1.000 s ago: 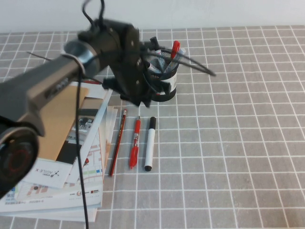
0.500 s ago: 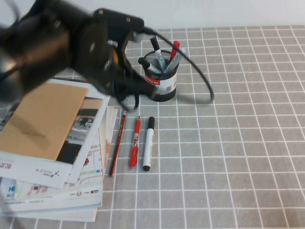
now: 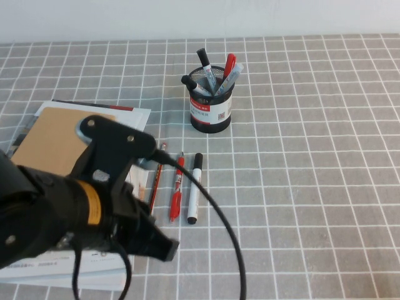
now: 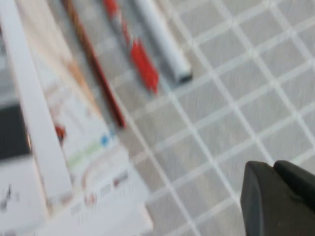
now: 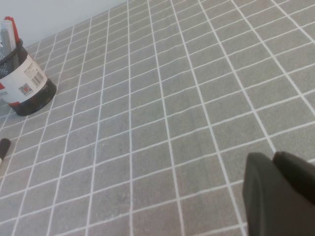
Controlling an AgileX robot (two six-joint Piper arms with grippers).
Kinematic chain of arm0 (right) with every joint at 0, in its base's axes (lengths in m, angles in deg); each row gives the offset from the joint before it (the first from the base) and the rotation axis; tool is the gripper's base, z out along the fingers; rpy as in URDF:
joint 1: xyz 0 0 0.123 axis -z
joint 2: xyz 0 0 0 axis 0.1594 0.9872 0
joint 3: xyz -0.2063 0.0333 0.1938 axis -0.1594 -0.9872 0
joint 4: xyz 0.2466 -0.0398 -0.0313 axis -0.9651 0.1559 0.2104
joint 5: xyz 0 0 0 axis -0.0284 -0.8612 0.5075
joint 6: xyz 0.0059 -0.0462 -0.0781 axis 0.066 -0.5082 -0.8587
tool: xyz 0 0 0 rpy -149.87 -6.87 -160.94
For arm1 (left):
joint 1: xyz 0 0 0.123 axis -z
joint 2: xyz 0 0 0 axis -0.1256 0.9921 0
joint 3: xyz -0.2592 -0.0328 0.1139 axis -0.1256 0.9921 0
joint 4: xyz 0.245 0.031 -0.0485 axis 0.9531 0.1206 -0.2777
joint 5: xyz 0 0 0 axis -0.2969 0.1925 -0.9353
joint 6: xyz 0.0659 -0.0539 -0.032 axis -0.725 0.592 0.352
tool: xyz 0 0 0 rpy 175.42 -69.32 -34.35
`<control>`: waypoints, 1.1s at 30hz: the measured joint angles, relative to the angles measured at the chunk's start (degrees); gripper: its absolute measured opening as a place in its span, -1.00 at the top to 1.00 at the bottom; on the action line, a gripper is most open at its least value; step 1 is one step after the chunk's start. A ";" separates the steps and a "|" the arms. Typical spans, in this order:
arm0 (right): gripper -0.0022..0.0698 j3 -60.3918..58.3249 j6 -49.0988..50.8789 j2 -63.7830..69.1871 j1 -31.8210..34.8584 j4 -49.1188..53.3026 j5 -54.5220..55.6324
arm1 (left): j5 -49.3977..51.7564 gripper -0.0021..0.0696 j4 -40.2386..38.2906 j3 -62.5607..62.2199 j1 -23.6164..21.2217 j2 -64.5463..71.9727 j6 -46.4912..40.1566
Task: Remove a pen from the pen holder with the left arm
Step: 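Take a marker out of the pen holder and lay it on the table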
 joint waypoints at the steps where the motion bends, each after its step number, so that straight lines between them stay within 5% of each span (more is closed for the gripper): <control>1: 0.97 0.00 0.00 0.00 0.00 0.00 0.00 | 1.56 0.94 -0.47 0.12 0.08 -0.24 0.02; 12: 0.97 0.00 0.00 0.00 0.00 0.00 0.00 | 2.88 0.94 2.19 1.66 0.08 -4.69 -0.16; 19: 0.97 0.00 0.00 0.00 0.00 -0.04 0.00 | -30.51 0.94 5.62 18.99 -0.30 -12.68 -9.86; 26: 0.97 0.00 0.00 0.00 0.00 -0.14 0.00 | -60.17 0.94 -0.88 41.81 -9.12 -24.12 -16.02; 33: 0.97 0.00 0.00 0.00 0.00 -0.13 0.00 | -59.76 0.94 -2.35 50.76 -19.51 -39.51 -16.86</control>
